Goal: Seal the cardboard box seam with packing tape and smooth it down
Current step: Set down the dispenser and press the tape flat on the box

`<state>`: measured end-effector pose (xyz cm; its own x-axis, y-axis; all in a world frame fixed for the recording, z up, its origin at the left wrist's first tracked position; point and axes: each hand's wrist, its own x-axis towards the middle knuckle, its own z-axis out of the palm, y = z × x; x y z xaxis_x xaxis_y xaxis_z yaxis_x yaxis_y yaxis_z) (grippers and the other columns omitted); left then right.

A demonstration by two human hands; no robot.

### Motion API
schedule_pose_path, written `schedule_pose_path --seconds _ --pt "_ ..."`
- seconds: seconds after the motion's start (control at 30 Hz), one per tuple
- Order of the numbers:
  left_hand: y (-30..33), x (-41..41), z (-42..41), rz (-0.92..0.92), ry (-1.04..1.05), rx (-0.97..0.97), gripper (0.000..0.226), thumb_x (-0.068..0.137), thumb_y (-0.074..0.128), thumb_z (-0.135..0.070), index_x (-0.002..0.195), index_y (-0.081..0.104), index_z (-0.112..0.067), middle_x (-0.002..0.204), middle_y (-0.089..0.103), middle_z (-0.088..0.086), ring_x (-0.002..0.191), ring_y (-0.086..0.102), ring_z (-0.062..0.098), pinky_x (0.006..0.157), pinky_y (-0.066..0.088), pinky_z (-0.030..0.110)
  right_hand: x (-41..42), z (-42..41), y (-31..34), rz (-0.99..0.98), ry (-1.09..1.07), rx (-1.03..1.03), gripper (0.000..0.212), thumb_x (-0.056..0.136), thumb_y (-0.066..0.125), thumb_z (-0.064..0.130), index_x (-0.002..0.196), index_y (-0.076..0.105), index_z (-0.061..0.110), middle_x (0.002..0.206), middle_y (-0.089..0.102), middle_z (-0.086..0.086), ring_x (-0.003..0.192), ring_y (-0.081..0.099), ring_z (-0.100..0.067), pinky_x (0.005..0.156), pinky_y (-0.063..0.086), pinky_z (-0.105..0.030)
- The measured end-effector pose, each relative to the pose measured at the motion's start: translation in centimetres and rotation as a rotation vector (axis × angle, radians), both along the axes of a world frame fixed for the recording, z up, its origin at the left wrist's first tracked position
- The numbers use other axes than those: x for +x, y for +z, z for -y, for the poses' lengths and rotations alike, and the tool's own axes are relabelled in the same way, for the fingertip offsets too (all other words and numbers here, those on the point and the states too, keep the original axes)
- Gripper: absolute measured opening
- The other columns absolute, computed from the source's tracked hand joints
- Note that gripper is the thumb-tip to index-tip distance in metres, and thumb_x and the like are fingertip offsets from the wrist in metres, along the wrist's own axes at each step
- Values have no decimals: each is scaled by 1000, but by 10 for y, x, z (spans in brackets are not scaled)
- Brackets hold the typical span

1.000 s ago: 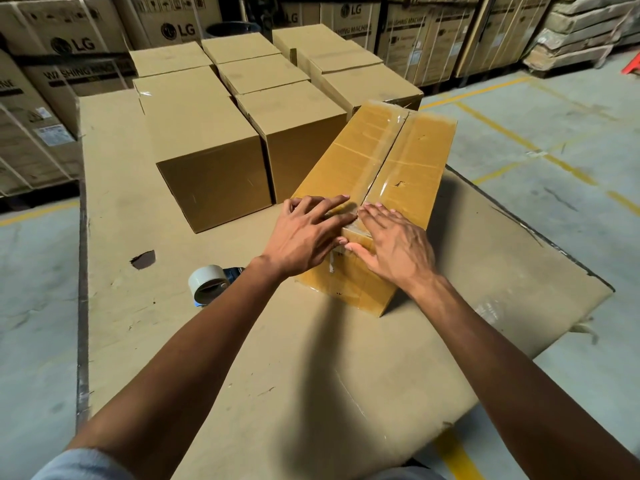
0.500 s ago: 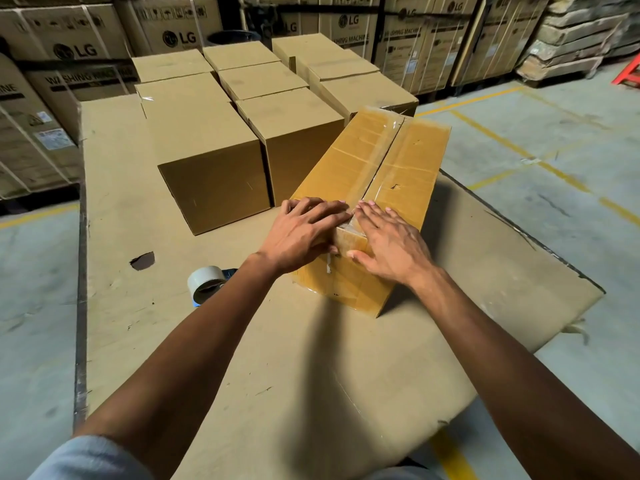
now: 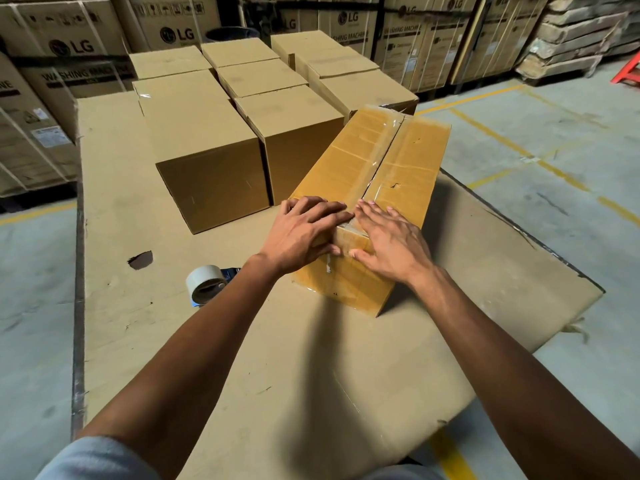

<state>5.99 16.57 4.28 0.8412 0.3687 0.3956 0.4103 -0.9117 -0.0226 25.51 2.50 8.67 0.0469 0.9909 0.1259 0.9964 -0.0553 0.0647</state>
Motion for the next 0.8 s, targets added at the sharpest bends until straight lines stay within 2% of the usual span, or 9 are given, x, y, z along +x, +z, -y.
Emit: schedule_pose_path --seconds 0.13,0.23,0.3,0.4,0.5,0.67,0.8 --pt "4 2 3 56 22 -71 57 110 30 -70 159 48 -46 165 50 -15 143 49 22 100 40 47 -1 -2 0 -50 -29 23 74 106 31 62 163 32 14 171 28 -2 159 25 -15 130 22 -41" --pt "-1 4 4 78 45 -43 53 112 35 -65 159 49 -45 162 54 -12 142 50 23 99 41 48 -4 -3 -2 -33 -33 39 76 106 25 63 162 34 13 170 31 -4 158 28 -16 129 25 -43" --pt "-5 4 3 85 33 -19 55 111 41 -64 161 47 -42 162 54 -10 142 51 24 100 41 47 -2 -4 -3 -12 -32 38 77 105 32 62 163 33 12 170 29 -5 158 27 -18 129 25 -44" --pt "-5 1 1 58 9 8 65 108 47 -68 165 42 -37 165 51 -7 144 50 27 103 40 48 -2 -1 -3 47 -6 15 85 98 52 60 164 28 12 172 25 -6 159 24 -18 130 22 -42" --pt "-4 -2 2 31 2 17 75 105 50 -72 168 36 -34 166 49 -6 147 47 28 106 38 48 -2 0 -4 67 -11 9 91 95 58 62 164 27 12 173 24 -6 160 23 -19 130 22 -42" --pt "1 0 6 85 24 -62 56 113 36 -63 164 44 -40 162 54 -12 145 49 22 106 38 46 -3 -3 -1 -70 -51 37 74 106 22 62 162 34 16 170 30 0 158 27 -14 130 22 -41" --pt "-4 3 7 96 44 -36 56 113 37 -63 162 47 -39 160 57 -11 144 52 23 104 39 45 -5 -5 -6 -18 -53 65 74 107 18 62 160 39 15 168 35 -2 157 31 -15 128 27 -42"
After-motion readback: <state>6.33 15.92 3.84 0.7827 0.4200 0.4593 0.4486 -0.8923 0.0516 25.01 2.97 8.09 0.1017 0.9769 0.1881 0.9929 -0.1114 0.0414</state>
